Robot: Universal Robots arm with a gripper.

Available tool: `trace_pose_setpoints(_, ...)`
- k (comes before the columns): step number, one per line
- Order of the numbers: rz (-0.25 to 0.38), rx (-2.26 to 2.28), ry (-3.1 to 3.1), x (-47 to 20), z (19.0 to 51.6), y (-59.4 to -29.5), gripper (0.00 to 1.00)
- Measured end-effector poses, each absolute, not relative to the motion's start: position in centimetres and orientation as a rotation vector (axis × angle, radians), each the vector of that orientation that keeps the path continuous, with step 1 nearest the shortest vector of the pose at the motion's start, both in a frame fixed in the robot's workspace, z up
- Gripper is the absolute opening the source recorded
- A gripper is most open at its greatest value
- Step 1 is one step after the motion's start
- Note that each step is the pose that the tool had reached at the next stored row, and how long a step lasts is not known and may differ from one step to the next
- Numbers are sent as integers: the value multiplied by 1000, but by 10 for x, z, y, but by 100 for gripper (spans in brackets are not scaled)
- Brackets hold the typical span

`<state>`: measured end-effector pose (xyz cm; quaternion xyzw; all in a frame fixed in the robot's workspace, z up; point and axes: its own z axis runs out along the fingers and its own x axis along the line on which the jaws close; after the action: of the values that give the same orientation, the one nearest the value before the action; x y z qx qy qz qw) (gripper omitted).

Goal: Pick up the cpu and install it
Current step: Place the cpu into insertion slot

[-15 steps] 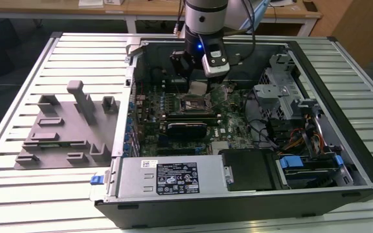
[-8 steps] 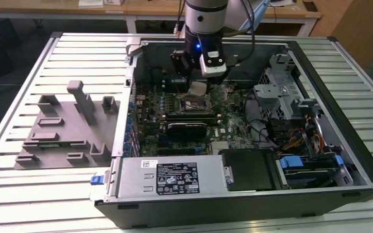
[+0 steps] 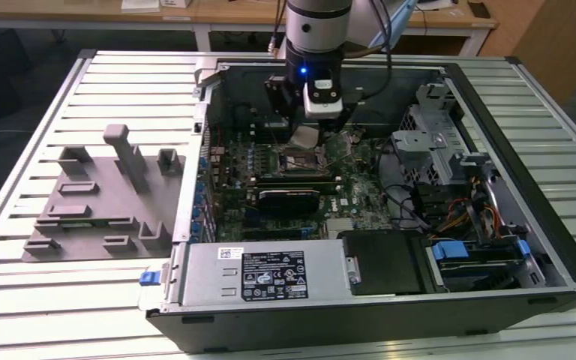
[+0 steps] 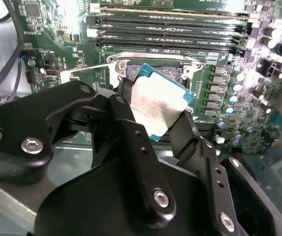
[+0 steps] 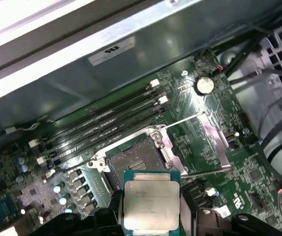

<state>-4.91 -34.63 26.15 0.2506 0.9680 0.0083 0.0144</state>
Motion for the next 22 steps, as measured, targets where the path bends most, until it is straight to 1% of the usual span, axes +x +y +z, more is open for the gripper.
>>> trace_pose_setpoints(22,19,1186,2876,-49,261,-346,55)
